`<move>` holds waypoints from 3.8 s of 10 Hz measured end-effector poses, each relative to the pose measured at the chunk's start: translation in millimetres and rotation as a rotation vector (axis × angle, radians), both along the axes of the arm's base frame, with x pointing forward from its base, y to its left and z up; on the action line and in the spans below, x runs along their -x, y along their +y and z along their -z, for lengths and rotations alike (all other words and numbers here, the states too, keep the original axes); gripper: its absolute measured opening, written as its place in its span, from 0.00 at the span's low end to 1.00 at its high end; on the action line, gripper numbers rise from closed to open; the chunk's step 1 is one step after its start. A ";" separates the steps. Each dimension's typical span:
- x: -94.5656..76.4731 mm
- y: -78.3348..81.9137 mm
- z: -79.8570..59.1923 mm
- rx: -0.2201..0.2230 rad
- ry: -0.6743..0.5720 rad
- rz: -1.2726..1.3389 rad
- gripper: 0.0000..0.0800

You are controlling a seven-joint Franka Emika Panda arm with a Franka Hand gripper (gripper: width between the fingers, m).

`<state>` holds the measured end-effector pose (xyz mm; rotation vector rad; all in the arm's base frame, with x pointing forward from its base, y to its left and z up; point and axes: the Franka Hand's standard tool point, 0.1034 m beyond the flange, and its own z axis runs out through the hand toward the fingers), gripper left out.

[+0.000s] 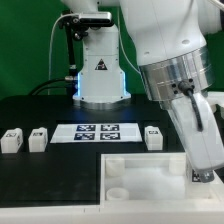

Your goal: Assemble one leg

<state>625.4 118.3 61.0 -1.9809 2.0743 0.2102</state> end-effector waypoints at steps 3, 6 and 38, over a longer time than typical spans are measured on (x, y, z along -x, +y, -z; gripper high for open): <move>2.5 0.7 -2.8 0.113 -0.073 -0.540 0.80; 2.2 -1.1 -2.4 0.130 -0.153 -0.840 0.81; 18.1 -3.6 -27.1 -0.036 0.136 0.350 0.81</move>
Offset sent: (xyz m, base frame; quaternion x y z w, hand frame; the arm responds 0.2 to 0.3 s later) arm 0.0000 0.0000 0.0000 0.0000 0.0000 -0.2667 0.9638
